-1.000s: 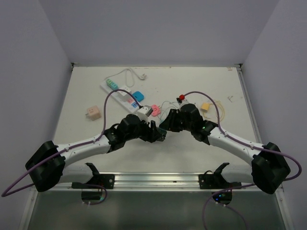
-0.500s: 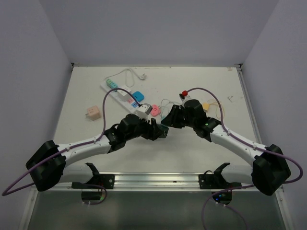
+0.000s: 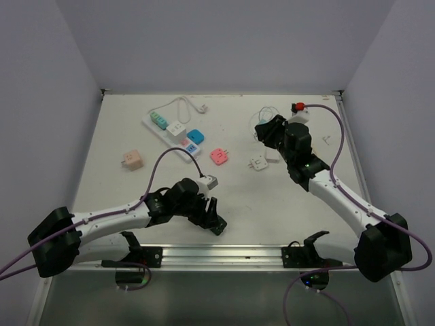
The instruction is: Pull the plug off the socket
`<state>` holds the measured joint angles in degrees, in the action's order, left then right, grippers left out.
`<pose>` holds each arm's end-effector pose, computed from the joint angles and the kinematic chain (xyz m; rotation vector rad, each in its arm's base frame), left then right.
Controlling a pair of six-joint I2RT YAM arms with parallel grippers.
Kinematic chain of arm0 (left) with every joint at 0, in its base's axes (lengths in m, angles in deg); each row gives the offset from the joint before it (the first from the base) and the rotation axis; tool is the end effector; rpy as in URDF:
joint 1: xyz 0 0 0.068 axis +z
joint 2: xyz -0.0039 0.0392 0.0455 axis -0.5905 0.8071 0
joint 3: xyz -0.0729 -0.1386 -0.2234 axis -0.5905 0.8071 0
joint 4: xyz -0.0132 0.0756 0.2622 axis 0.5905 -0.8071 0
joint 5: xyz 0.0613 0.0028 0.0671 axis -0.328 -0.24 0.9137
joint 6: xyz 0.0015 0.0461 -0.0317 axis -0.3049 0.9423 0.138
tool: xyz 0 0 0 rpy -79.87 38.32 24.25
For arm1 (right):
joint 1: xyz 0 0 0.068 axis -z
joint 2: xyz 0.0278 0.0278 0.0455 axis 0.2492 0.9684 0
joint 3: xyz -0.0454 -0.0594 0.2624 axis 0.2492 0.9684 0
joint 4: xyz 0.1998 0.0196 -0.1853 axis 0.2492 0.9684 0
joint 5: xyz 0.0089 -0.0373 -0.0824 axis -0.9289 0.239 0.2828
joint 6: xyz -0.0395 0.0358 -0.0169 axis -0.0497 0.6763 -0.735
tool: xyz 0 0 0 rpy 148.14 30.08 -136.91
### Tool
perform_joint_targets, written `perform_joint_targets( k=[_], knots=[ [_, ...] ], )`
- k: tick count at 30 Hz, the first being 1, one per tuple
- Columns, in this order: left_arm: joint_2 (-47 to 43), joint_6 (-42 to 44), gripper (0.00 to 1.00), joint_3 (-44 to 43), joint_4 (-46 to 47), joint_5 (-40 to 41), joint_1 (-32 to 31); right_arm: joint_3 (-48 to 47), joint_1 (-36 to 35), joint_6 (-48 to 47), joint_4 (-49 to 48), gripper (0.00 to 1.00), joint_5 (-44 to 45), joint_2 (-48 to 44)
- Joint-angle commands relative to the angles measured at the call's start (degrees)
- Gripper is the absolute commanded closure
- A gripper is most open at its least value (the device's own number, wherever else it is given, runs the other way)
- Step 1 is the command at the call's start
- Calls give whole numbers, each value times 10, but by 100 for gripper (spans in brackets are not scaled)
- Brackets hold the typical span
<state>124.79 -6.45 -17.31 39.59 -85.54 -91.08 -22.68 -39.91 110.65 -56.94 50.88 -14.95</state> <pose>0.1278 -0.1996 0.1682 0.5888 2.5023 -1.0166 0.2705 0.1207 0.3049 0.3426 1.7857 0.6313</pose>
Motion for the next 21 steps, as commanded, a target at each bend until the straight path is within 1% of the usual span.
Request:
perform_joint_targets(
  k=[1, 4, 6, 8, 9, 10, 13, 17, 18, 21],
  knots=[
    [-47, -1, 100, -48, -46, 49, 0, -10, -2, -12, -14, 100, -17, 7],
    [-62, 12, 100, -92, -103, 115, 2, -1, -1, -18, 10, 100, -32, 26],
    [-62, 26, 100, -121, -148, 151, 15, 5, 2, -20, 20, 100, -27, 34],
    [-59, 40, 100, -133, -182, 182, 45, 10, 12, -19, 40, 100, -23, 50],
    [-59, 42, 100, -142, -192, 196, 58, 13, 18, -16, 44, 100, -25, 57],
    [-60, 49, 100, -145, -198, 203, 89, 16, 36, -12, 55, 100, -30, 73],
    [-55, 63, 100, -152, -214, 248, 130, 26, 75, -5, 67, 100, -62, 97],
    [-24, 74, 100, -170, -260, 309, 163, 30, 114, -9, 79, 100, -81, 139],
    [-18, 76, 100, -175, -265, 327, 167, 30, 120, -11, 97, 100, -83, 148],
    [0, 81, 100, -179, -280, 355, 194, 29, 149, -14, 113, 100, -104, 179]
  ],
)
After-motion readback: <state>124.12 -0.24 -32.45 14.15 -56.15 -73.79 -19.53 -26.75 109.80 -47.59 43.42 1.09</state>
